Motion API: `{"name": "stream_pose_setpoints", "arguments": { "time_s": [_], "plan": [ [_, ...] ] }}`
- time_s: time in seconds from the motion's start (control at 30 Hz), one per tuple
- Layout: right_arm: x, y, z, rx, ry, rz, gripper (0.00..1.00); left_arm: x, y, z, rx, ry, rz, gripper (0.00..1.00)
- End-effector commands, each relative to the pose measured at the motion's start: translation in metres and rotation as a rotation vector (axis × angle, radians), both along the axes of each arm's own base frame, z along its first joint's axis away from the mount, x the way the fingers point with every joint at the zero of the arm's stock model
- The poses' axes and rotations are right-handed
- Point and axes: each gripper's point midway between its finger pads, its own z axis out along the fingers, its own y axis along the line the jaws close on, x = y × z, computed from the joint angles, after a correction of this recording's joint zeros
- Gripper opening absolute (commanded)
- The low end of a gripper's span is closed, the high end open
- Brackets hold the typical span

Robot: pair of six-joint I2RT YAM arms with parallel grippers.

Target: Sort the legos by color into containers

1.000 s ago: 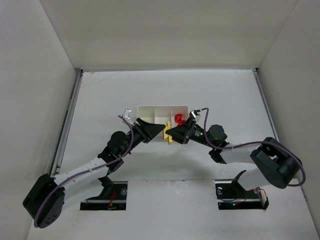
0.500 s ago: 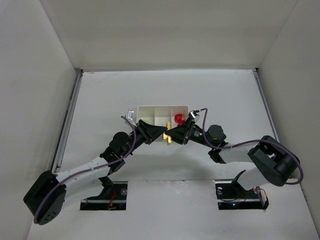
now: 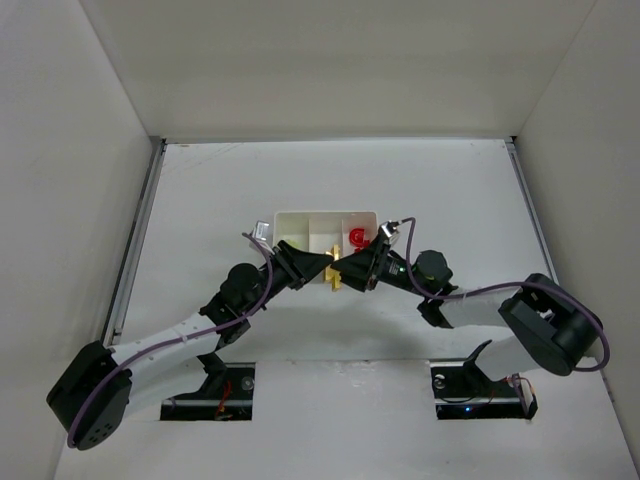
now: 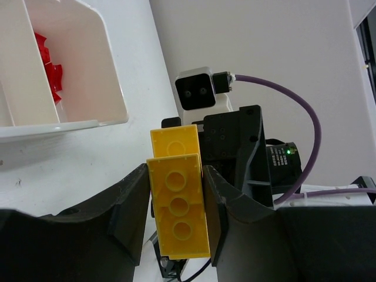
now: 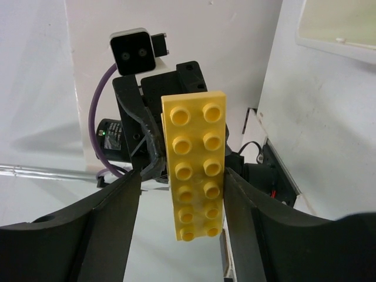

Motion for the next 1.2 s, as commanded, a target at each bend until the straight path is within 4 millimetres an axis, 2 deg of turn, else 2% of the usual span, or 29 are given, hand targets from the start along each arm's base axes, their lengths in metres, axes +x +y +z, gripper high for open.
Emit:
{"name": "stream_pose_setpoints", "arguments": {
  "time_s": [0.0, 0.13, 0.43, 0.57, 0.7, 0.9, 1.17],
  "plan": [
    [-0.006, -0.002, 0.012, 0.006, -0.075, 0.003, 0.65, 0.002, 0.001, 0.037, -0.061, -0.088, 0.015, 0.22],
    [-0.009, -0.002, 0.011, -0.021, -0.095, 0.005, 0.69, 0.002, 0.004, 0.042, -0.081, -0.09, 0.016, 0.22],
    [-0.015, -0.002, 0.007, -0.074, -0.126, 0.0, 0.69, -0.003, 0.008, 0.055, -0.123, -0.101, 0.012, 0.22],
    [-0.022, 0.004, 0.017, -0.07, -0.161, 0.024, 0.62, -0.003, 0.008, 0.051, -0.121, -0.094, 0.015, 0.22],
    [-0.023, 0.006, 0.021, -0.07, -0.173, 0.028, 0.5, -0.003, 0.007, 0.051, -0.123, -0.091, 0.013, 0.22],
    [-0.024, 0.0, 0.029, -0.042, -0.195, -0.004, 0.38, -0.003, 0.008, 0.049, -0.123, -0.084, 0.011, 0.22],
    [-0.016, -0.023, 0.051, 0.006, -0.245, -0.076, 0.36, 0.001, 0.02, 0.041, -0.137, -0.056, 0.026, 0.21]
  ]
}}
